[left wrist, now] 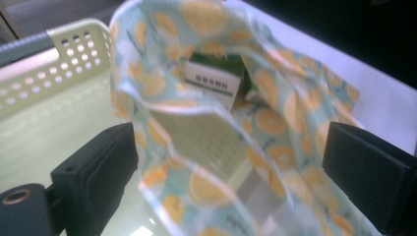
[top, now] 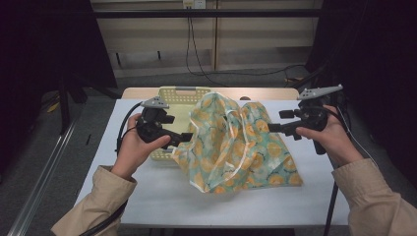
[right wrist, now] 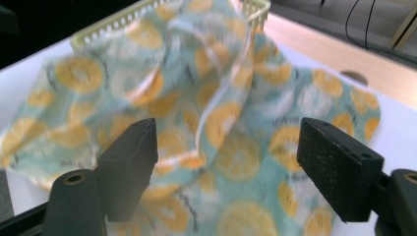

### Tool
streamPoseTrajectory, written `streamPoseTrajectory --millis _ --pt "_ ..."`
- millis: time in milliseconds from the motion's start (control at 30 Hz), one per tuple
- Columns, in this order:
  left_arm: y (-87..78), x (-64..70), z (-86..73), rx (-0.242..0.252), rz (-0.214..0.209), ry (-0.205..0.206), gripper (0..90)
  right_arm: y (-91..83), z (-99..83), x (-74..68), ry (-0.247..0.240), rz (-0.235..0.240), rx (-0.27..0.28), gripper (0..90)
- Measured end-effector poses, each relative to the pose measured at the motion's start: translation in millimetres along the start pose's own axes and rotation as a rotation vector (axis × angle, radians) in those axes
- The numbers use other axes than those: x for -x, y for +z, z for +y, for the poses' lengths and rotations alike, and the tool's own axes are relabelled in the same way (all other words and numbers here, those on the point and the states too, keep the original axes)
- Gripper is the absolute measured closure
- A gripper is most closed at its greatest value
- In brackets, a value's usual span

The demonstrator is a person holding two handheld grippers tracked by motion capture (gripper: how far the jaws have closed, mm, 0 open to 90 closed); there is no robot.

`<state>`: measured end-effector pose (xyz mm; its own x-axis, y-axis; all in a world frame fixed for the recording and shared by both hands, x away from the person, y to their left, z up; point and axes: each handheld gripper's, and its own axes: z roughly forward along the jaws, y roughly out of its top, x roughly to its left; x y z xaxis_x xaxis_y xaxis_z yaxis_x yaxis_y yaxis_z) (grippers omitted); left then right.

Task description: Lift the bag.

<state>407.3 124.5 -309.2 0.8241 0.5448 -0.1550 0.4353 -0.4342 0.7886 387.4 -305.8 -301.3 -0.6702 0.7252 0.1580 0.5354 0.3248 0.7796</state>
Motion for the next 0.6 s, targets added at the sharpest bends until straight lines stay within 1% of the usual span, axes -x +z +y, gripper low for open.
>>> streamPoseTrajectory --millis 100,200,233,333,367,400,433,467,533,600 --pt "-1.7 3.5 -13.5 0.001 -0.001 0.017 6.4 2.9 -17.7 0.1 -0.017 -0.004 -0.016 23.1" --pt "-1.9 6.3 -28.5 -0.002 -0.007 0.019 6.5 6.8 -33.6 -1.0 -0.014 -0.002 -0.014 22.6" --pt "-1.5 7.1 -33.9 -0.009 -0.007 0.015 6.5 8.5 -38.9 -1.5 -0.009 0.002 -0.015 22.2" --pt "-0.4 10.2 -50.3 -0.028 0.002 0.026 6.8 13.6 -54.8 -4.9 -0.013 0.001 -0.024 21.8" --pt "0.0 11.6 -56.0 -0.033 0.008 0.034 6.7 14.7 -59.7 -6.4 -0.021 -0.007 -0.028 21.7" --pt "0.8 13.1 -61.9 -0.036 0.001 0.037 6.7 15.9 -64.5 -8.3 -0.030 -0.009 -0.030 21.6" --pt "1.2 15.0 -67.7 -0.047 0.005 0.049 6.7 16.5 -69.0 -9.9 -0.032 -0.010 -0.029 21.5" --pt "2.2 17.3 -74.5 -0.043 0.006 0.053 7.0 17.1 -73.6 -11.3 -0.028 -0.009 -0.022 21.5" --pt "3.9 20.2 -87.1 -0.060 0.004 0.065 7.4 17.6 -83.4 -13.8 -0.034 -0.029 -0.019 21.4" --pt "5.3 21.3 -99.7 -0.058 -0.005 0.054 7.5 18.2 -94.2 -16.1 -0.031 -0.028 -0.019 21.2"
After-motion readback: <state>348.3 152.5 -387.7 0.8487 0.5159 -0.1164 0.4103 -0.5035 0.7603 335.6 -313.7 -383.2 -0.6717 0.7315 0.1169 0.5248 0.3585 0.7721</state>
